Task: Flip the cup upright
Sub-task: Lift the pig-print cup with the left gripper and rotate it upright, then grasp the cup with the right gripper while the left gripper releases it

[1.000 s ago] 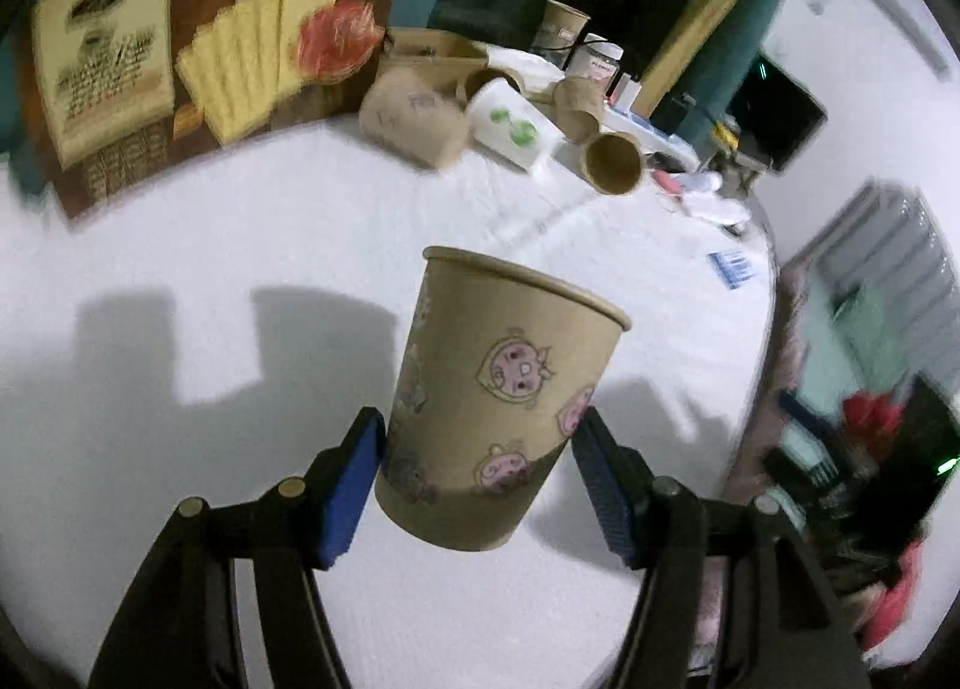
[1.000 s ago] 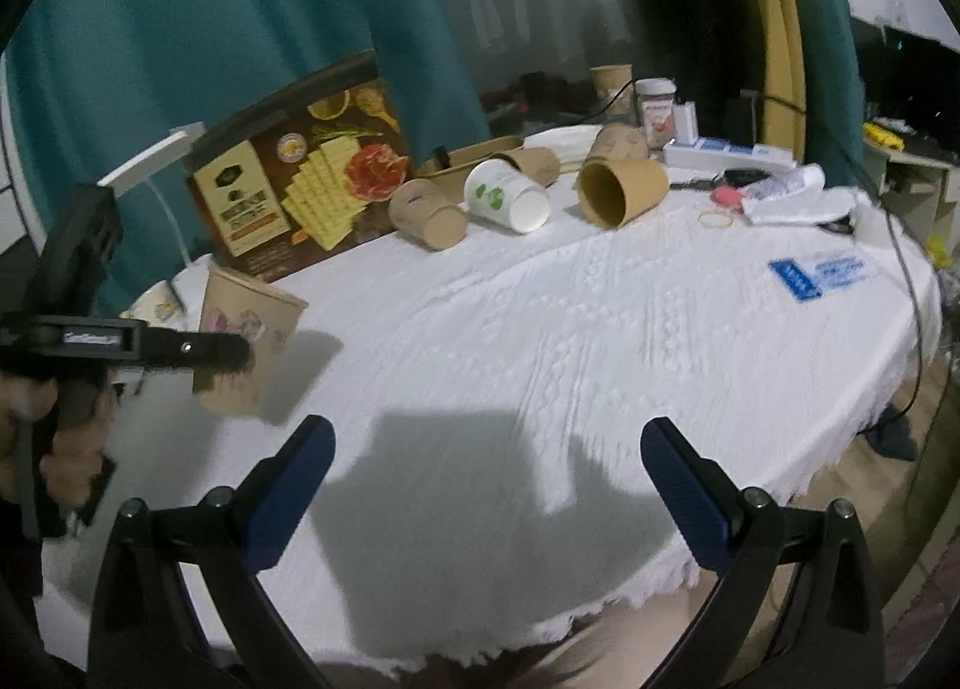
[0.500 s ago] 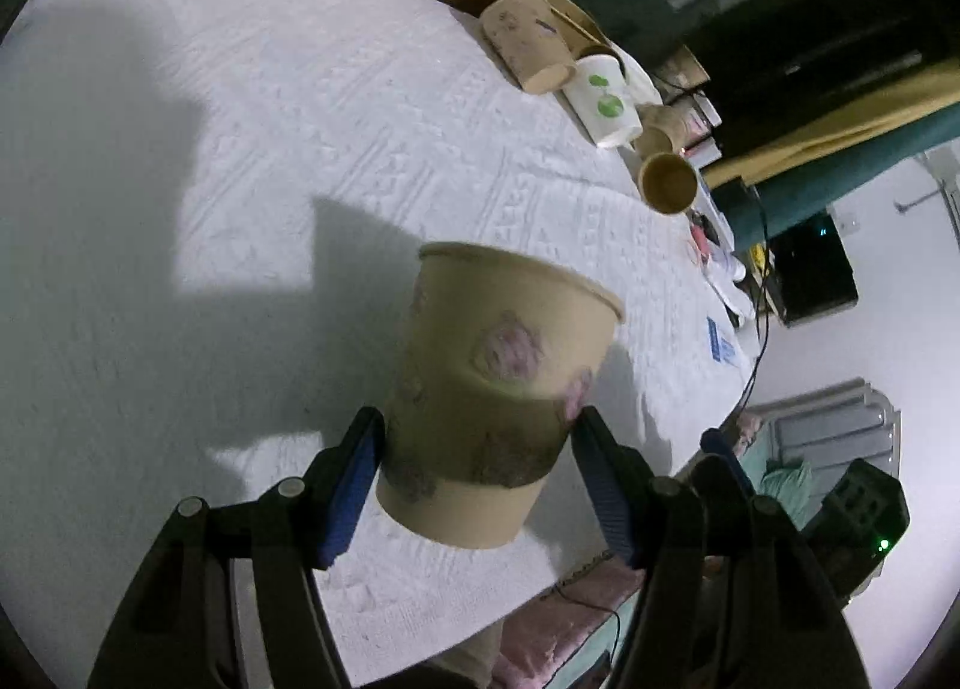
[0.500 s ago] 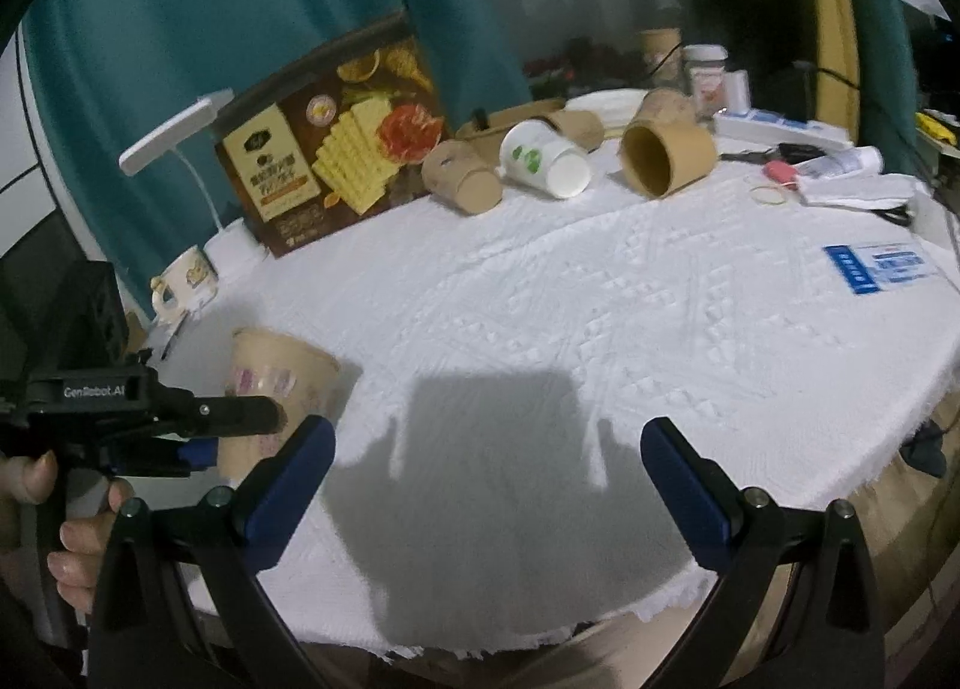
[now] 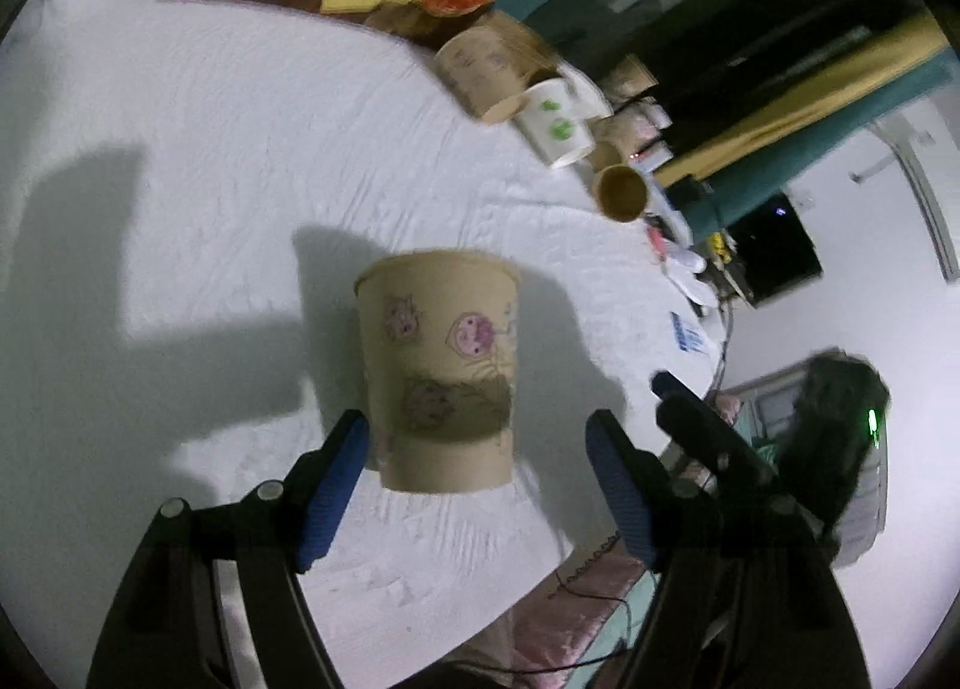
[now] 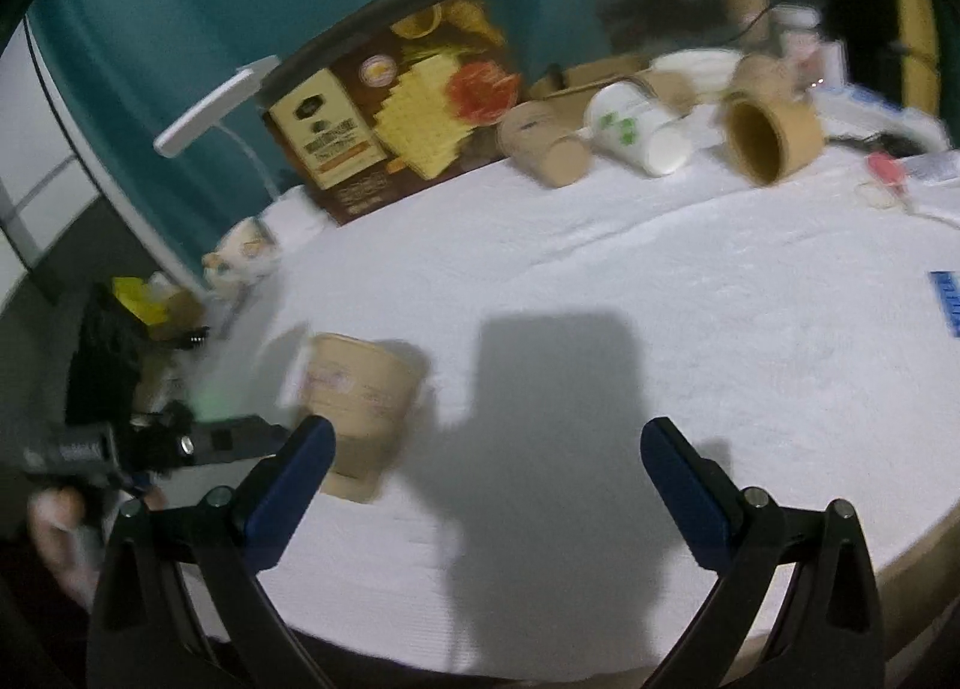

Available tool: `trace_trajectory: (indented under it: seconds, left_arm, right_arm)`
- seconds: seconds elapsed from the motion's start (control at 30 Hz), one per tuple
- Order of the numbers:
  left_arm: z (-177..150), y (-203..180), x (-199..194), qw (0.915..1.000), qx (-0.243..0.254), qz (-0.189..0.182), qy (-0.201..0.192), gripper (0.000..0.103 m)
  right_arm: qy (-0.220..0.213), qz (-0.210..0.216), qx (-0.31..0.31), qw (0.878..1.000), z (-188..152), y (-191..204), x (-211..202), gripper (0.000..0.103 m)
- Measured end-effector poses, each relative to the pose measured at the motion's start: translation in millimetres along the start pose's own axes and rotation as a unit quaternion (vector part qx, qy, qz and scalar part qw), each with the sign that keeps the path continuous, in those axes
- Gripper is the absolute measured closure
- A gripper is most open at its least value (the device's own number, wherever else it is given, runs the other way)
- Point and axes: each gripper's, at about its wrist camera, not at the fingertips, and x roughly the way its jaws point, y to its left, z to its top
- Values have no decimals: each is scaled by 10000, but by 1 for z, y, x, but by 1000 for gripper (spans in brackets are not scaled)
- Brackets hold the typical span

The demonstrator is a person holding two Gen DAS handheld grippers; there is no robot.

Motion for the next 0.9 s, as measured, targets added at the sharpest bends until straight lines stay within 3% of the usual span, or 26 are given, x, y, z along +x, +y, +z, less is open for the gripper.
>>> trace_trajectory:
  seconds: [0.07, 0.13, 0.37, 0.5, 0.73, 0.8, 0.87, 0.9]
  left_arm:
    - [-2, 4, -16, 9996, 219, -10, -156, 27]
    - [-3, 11, -29, 9987, 376, 98, -317, 27]
    - [-12, 47, -71, 9834, 921, 1172, -1037, 27]
    - [-17, 68, -84, 9818, 932, 1224, -1111, 27]
    - [-24, 84, -92, 9820, 968, 1175, -1118, 27]
    - [-24, 87, -94, 9822, 966, 1154, -1124, 27]
    - [-23, 88, -93, 9819, 968, 1169, -1130, 27]
    - [-23, 89, -93, 9820, 970, 1163, -1131, 27]
  right_arm:
    - [426, 452, 84, 9980, 9, 8, 13, 2]
    - [783, 613, 77, 9950, 16, 16, 30, 2]
    - [1931, 798, 125, 9778, 35, 41, 90, 2]
    - [2380, 837, 30, 9677, 41, 55, 116, 2]
    - [2813, 497, -180, 9582, 43, 70, 150, 2]
    - [2868, 393, -292, 9567, 41, 74, 153, 11]
    - [2895, 250, -398, 9560, 41, 77, 154, 34]
    - [2904, 223, -447, 9556, 41, 79, 155, 37]
